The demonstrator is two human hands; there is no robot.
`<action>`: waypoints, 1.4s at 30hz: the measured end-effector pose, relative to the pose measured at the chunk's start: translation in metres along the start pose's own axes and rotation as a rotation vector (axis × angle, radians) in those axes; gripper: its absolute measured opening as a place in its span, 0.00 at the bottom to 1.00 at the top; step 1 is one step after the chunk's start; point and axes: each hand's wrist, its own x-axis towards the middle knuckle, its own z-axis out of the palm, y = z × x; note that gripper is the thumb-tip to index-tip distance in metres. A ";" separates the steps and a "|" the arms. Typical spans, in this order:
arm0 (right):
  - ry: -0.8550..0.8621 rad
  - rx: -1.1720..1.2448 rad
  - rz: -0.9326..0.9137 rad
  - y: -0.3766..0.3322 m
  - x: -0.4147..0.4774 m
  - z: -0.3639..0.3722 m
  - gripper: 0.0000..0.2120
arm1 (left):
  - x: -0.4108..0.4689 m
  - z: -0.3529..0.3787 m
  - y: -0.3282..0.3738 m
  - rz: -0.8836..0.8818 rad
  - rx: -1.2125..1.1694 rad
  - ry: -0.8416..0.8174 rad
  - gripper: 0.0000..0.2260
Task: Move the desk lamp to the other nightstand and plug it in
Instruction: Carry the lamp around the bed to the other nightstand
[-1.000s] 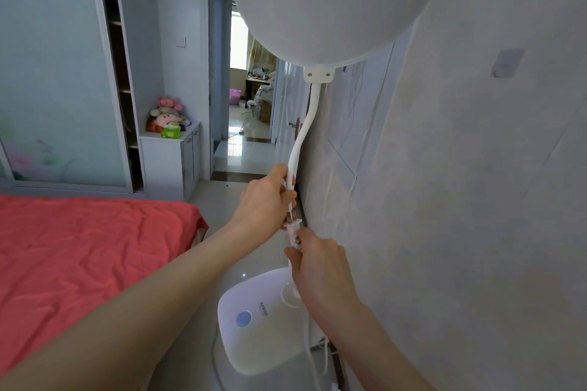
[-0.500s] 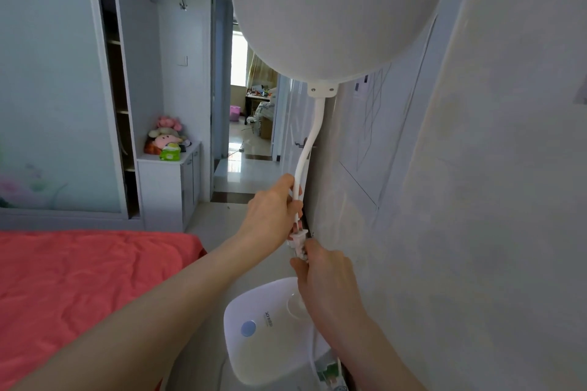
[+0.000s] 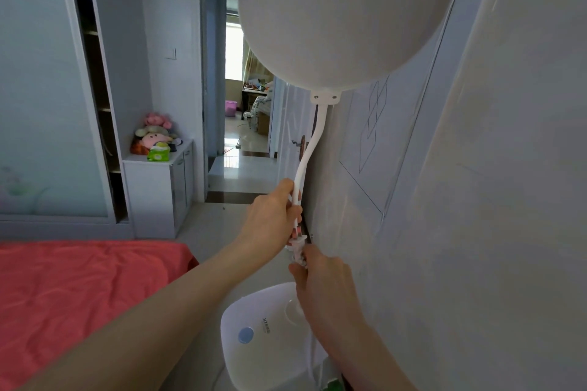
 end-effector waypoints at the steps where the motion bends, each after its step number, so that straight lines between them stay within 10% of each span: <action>1: 0.001 0.000 -0.005 0.008 0.008 0.002 0.10 | 0.009 0.006 0.000 -0.004 0.002 0.003 0.05; 22: -0.069 0.029 -0.128 0.129 0.171 0.006 0.10 | 0.176 0.093 0.002 -0.095 0.080 0.134 0.07; 42: 0.029 0.070 -0.106 0.062 0.329 0.130 0.10 | 0.322 0.024 -0.127 -0.021 0.045 0.099 0.05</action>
